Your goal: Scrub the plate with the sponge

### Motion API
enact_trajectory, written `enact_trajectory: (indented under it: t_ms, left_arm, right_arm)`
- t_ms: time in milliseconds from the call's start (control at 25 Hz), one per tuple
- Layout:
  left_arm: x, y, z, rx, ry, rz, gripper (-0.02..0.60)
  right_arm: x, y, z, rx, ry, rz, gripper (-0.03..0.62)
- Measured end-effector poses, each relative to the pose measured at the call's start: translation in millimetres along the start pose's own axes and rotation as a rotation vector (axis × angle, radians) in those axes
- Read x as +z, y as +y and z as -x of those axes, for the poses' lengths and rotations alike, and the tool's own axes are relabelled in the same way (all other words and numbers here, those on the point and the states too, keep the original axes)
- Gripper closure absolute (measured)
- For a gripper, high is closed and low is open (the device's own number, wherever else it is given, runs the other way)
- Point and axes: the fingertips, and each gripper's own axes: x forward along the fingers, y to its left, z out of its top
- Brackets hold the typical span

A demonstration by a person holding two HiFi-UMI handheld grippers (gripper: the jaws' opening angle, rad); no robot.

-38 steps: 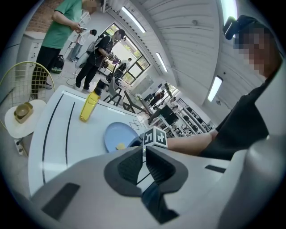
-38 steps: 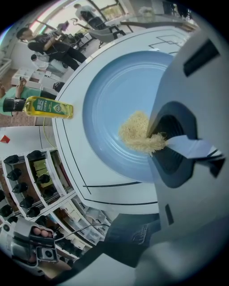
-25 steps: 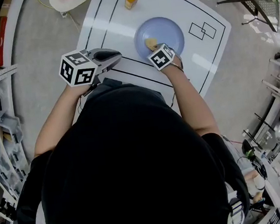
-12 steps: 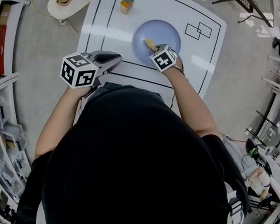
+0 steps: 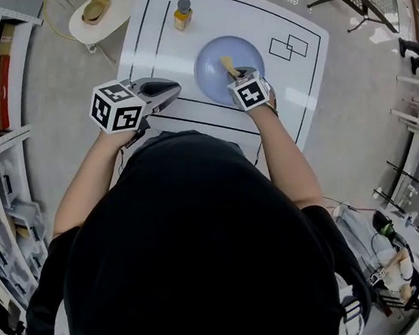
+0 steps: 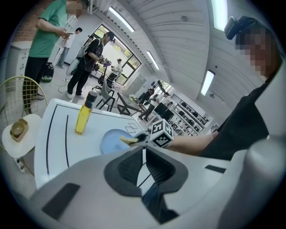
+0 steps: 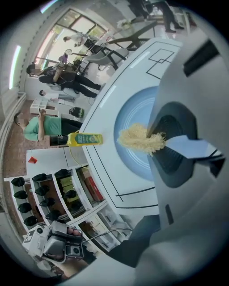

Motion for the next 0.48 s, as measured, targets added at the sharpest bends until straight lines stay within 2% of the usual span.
enact_trajectory:
  t_ms: [200,480]
  left_arm:
    - [11,0,4,-0.008,-0.001,-0.037,0.555]
    - [26,-2,9,-0.019,-0.006,-0.085,0.555]
  right_arm:
    - [9,-20,26,-0.064,-0.078,-0.076,0.559]
    - [20,-37,67,-0.109,-0.214,-0.223,0.559]
